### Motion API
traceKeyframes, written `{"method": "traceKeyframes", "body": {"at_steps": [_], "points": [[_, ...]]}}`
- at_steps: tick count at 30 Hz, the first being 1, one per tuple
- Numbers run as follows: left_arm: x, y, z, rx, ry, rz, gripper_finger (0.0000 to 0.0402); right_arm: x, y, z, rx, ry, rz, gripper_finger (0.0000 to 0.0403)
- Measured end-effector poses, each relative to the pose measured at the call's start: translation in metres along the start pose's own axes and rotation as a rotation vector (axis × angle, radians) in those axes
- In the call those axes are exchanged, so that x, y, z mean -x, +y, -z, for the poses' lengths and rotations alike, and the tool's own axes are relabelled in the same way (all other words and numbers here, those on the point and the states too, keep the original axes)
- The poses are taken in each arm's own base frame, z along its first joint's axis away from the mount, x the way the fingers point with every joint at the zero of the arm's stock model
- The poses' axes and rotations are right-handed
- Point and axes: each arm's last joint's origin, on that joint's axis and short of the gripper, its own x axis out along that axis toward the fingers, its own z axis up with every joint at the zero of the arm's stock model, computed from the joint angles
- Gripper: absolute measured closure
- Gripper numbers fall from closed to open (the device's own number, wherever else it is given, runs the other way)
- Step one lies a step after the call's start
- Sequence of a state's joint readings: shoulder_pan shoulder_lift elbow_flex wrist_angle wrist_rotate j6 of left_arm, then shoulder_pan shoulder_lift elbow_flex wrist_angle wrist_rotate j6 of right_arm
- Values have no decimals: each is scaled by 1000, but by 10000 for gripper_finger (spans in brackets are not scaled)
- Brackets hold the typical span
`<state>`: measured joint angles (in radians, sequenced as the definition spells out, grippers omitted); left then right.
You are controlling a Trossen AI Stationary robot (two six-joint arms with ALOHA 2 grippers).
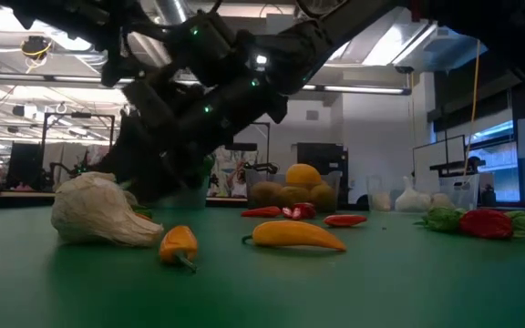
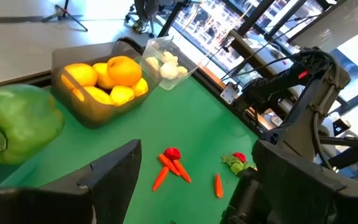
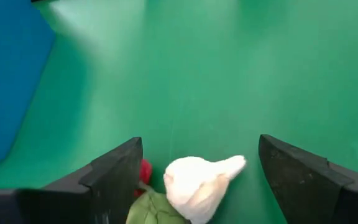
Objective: Sort produce into baskets
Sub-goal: Put the white garlic into the transparent bin
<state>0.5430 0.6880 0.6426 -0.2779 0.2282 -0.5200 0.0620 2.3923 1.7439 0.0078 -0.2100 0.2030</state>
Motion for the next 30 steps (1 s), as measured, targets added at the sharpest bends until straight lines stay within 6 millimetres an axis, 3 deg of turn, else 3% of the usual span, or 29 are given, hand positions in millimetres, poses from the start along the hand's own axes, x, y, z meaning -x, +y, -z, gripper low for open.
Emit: {"method": "traceKeyframes", "body": {"at_steps": [11, 24, 30], "points": [[0, 2, 3, 5, 29, -16, 93, -9, -4, 16, -55, 75, 73, 99], [0, 2, 3, 9, 28, -16, 93, -8, -6, 16, -83, 73, 85, 268], [0, 2, 3, 10, 28, -16, 93, -1, -5, 1, -81, 87, 84, 290]]}}
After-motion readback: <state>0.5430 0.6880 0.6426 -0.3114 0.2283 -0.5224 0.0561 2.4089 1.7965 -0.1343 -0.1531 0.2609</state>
